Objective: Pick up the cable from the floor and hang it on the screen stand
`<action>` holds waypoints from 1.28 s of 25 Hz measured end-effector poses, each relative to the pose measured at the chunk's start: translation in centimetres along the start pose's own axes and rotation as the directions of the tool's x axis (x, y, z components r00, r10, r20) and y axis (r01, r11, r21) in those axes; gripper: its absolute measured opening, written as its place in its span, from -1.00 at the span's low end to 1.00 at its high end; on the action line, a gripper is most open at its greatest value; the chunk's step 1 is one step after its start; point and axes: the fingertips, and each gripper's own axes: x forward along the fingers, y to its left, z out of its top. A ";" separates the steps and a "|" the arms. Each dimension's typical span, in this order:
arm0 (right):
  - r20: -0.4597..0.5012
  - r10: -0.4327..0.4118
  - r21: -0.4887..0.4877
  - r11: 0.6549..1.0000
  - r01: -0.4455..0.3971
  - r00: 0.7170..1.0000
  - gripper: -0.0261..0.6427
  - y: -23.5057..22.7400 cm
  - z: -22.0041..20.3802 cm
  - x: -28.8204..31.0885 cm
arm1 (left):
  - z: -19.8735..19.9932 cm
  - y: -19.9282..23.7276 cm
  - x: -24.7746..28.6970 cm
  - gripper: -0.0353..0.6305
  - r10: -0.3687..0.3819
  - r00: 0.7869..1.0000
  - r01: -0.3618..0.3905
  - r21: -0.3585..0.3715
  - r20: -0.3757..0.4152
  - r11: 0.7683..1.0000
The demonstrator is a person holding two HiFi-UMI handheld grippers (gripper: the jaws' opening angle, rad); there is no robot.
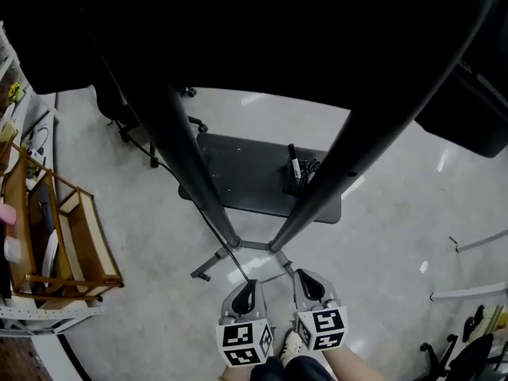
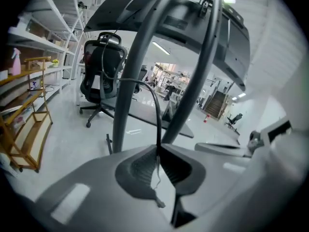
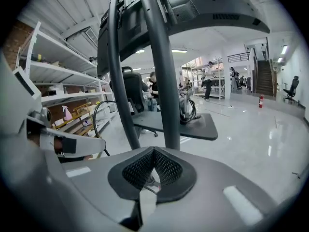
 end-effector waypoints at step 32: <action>0.478 0.037 -0.163 0.985 0.048 0.878 -0.93 2.8 44.3 -27.5 | 50.2 -28.2 -29.5 -0.82 -0.315 0.748 0.181 0.277 0.584 0.944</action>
